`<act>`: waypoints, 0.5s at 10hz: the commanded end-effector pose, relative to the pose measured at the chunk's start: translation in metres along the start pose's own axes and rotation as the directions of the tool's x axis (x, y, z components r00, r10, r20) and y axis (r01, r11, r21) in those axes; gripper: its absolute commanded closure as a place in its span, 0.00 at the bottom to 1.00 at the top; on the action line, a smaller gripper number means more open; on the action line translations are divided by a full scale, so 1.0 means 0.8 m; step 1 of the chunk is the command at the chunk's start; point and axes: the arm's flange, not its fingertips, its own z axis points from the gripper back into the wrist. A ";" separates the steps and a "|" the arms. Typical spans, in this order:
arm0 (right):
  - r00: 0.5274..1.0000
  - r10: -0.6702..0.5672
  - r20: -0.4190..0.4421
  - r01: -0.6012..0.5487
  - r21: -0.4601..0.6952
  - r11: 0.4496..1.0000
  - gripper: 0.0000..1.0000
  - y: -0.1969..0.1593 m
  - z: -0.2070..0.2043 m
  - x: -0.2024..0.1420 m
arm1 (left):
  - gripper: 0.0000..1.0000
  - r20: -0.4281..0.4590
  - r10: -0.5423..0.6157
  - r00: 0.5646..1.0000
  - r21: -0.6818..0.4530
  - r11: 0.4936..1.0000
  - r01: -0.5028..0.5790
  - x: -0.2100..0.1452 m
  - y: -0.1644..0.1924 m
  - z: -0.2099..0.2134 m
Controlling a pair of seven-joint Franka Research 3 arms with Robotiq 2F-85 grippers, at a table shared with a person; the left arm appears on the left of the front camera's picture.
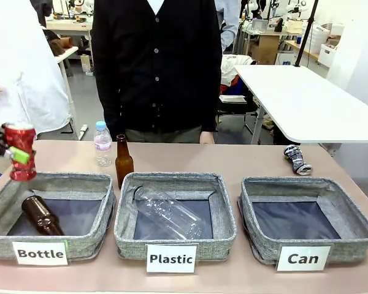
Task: Sort the can waste into the basket.
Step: Pick up the can waste from the table and place it in the right Fabric basket.
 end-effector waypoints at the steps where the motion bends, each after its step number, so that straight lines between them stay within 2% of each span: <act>1: 1.000 0.023 0.015 -0.023 0.026 0.999 0.00 -0.001 -0.002 0.002 | 1.00 -0.017 -0.078 0.997 0.114 0.990 0.080 -0.003 -0.040 -0.011; 2: 1.000 0.023 0.015 -0.023 0.026 0.999 0.00 -0.001 -0.002 0.002 | 1.00 0.023 -0.090 0.996 0.124 0.988 0.087 -0.008 -0.041 -0.001; 3: 1.000 0.023 0.015 -0.023 0.026 0.999 0.00 -0.001 -0.002 0.002 | 1.00 -0.018 -0.031 0.999 0.049 0.998 0.032 -0.009 -0.018 -0.007; 5: 1.000 0.023 0.015 -0.023 0.026 0.999 0.00 -0.001 -0.002 0.002 | 1.00 -0.018 -0.031 0.999 0.049 0.998 0.032 -0.009 -0.018 -0.007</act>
